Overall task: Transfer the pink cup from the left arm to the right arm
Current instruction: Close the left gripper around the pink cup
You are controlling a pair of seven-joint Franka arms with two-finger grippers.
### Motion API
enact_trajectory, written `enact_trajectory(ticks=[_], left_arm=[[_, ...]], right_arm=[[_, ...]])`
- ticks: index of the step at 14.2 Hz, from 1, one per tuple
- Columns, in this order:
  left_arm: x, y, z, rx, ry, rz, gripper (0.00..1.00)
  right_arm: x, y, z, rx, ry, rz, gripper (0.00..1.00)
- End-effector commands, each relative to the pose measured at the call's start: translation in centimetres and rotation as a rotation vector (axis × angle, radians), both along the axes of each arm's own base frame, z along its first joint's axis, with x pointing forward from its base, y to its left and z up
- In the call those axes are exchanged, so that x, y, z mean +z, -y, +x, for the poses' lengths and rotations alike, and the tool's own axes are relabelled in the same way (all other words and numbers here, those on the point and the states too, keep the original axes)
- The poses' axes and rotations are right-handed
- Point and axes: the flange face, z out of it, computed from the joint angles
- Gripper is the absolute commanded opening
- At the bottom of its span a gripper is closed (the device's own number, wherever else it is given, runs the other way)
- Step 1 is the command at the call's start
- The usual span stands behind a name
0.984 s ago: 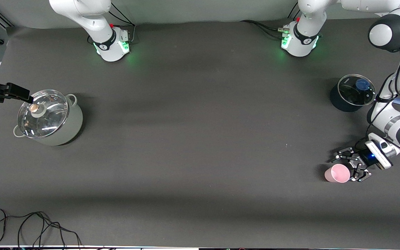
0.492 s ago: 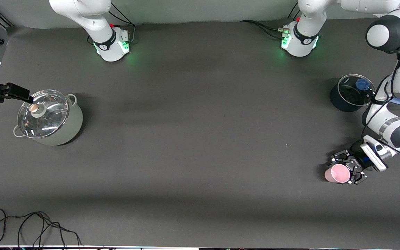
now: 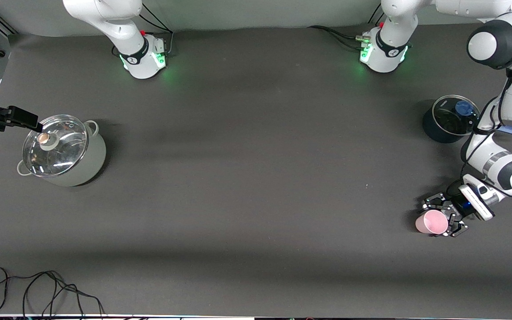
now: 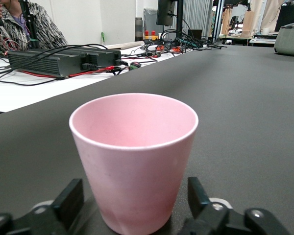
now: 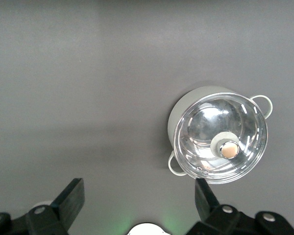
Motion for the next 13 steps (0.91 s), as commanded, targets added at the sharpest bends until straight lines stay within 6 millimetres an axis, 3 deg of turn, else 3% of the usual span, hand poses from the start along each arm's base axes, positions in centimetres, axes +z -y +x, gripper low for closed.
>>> enact_trajectory(ticks=[1,3,6,10,13], left_arm=[[-0.2,0.3,0.0,0.014,0.010,0.005,0.58],[-0.2,0.3,0.0,0.014,0.010,0.005,0.43],[0.0,0.3,0.1,0.018,0.012,0.004,0.30],[1.5,1.1,1.2,0.047,0.010,0.004,0.22],[4.4,2.7,1.7,0.076,-0.018,0.008,0.22]], right_arm=[[0.5,0.1,0.3,0.022,0.002,0.006,1.00],[0.5,0.2,0.3,0.020,0.001,0.004,1.00],[0.5,0.1,0.3,0.022,0.001,0.004,1.00],[0.5,0.1,0.3,0.022,0.001,0.004,1.00],[0.5,0.1,0.3,0.022,0.001,0.004,1.00]])
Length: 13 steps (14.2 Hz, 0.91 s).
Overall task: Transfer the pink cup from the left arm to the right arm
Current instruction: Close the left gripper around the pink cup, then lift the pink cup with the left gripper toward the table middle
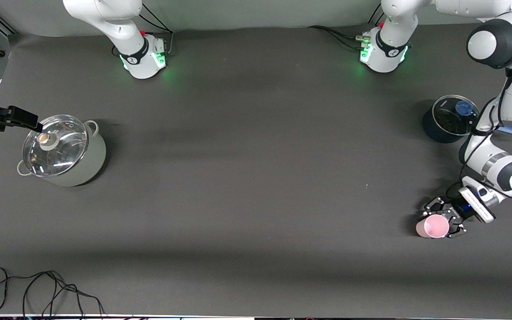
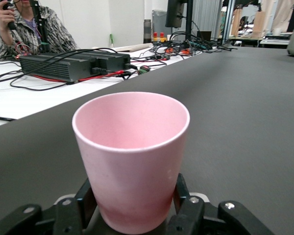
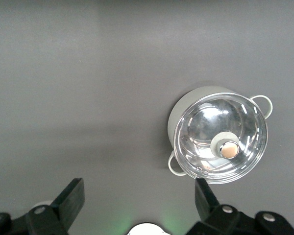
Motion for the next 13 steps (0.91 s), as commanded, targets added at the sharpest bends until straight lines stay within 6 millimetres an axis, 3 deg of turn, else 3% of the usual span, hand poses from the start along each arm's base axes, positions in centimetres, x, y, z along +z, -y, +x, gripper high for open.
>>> enact_trajectory(ticks=[1,7,13], left_arm=[[3.9,2.2,0.3,0.045,-0.044,0.007,0.21],[13.6,10.0,0.7,0.108,-0.159,-0.004,0.16],[22.8,21.4,-1.7,0.143,-0.278,-0.061,0.14]], right_arm=[[0.5,0.1,0.3,0.020,0.002,0.004,1.00],[0.6,0.2,0.3,0.021,0.003,-0.002,1.00],[0.2,0.0,1.1,0.022,0.011,0.005,1.00]])
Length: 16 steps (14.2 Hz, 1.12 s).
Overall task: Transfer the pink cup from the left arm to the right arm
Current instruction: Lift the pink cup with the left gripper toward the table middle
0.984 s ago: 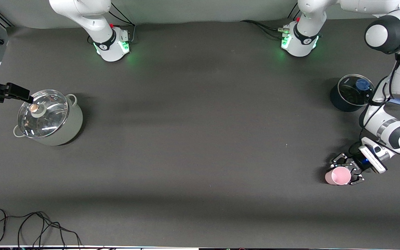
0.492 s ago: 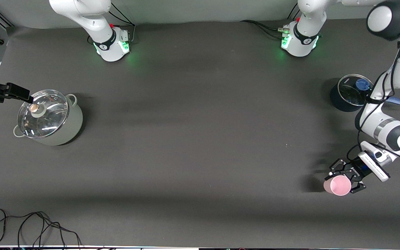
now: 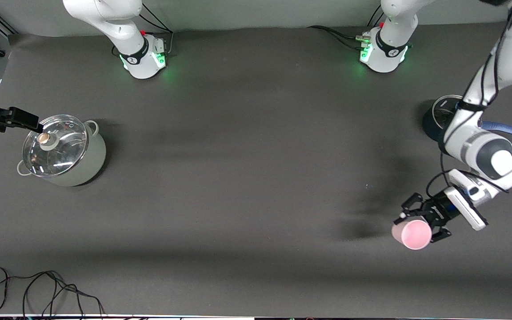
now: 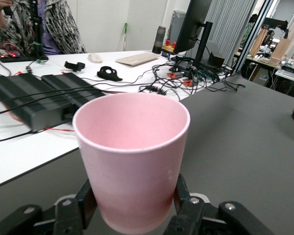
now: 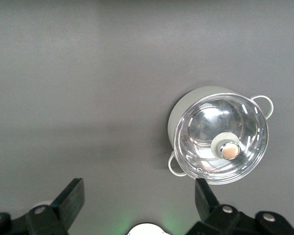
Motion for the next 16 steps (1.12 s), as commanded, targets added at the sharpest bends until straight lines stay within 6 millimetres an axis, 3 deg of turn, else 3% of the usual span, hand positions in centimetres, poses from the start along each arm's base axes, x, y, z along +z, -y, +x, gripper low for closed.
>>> enact_trajectory(ticks=[1,5,7,11,12,16], left_arm=[[4.0,5.5,-3.5,0.056,-0.047,-0.004,0.13],[7.5,15.9,-8.7,0.065,-0.079,-0.026,0.10],[9.3,20.5,-10.6,0.067,-0.087,-0.025,0.10],[13.1,27.8,-14.2,0.071,-0.124,-0.026,0.10],[13.9,29.1,-15.0,0.066,-0.116,-0.020,0.08],[17.9,33.0,-17.5,0.071,-0.063,0.002,0.06]], right_arm=[[1.1,0.3,0.8,0.016,0.025,0.004,1.00],[1.5,-0.1,0.6,0.004,0.030,0.007,0.97],[2.8,-0.8,0.6,-0.034,0.056,0.037,0.95],[4.6,-3.9,0.2,-0.433,0.033,0.194,0.95],[4.9,-4.9,0.0,-0.518,0.013,0.211,0.95],[6.9,-14.1,-0.7,-0.798,-0.032,0.205,0.95]])
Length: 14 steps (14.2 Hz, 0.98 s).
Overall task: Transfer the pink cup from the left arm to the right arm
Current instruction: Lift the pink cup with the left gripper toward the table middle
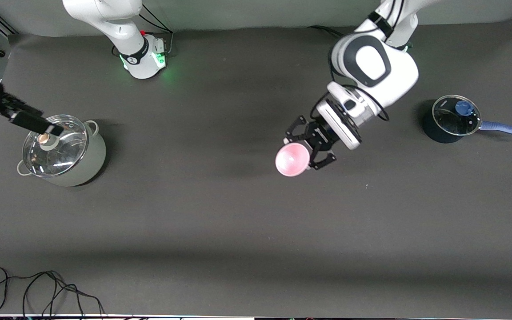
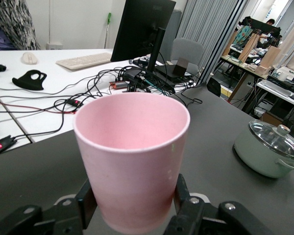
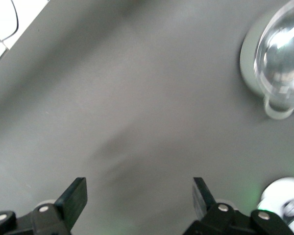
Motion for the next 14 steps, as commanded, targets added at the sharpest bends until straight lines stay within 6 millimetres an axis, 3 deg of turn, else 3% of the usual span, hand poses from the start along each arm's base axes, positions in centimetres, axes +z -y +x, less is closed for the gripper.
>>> enact_trajectory(ticks=[1,4,8,11,14], left_arm=[[3.1,2.0,-1.4,0.024,0.032,-0.001,0.06],[5.6,4.5,-2.8,0.027,0.077,0.015,0.06],[7.4,5.9,-4.1,0.023,0.129,0.041,0.06],[7.8,6.2,-4.3,0.024,0.148,0.057,0.06],[7.7,6.2,-4.3,0.024,0.147,0.058,0.06]], right_arm=[[1.8,-5.7,-0.6,-0.182,-0.047,0.030,0.95],[2.1,-11.8,-1.1,-0.304,-0.092,0.020,0.95],[3.4,-20.2,-2.6,-0.469,-0.118,0.031,0.95],[4.1,-24.0,-3.6,-0.550,-0.105,0.059,0.96],[4.9,-28.3,-5.8,-0.530,-0.081,0.092,0.96]])
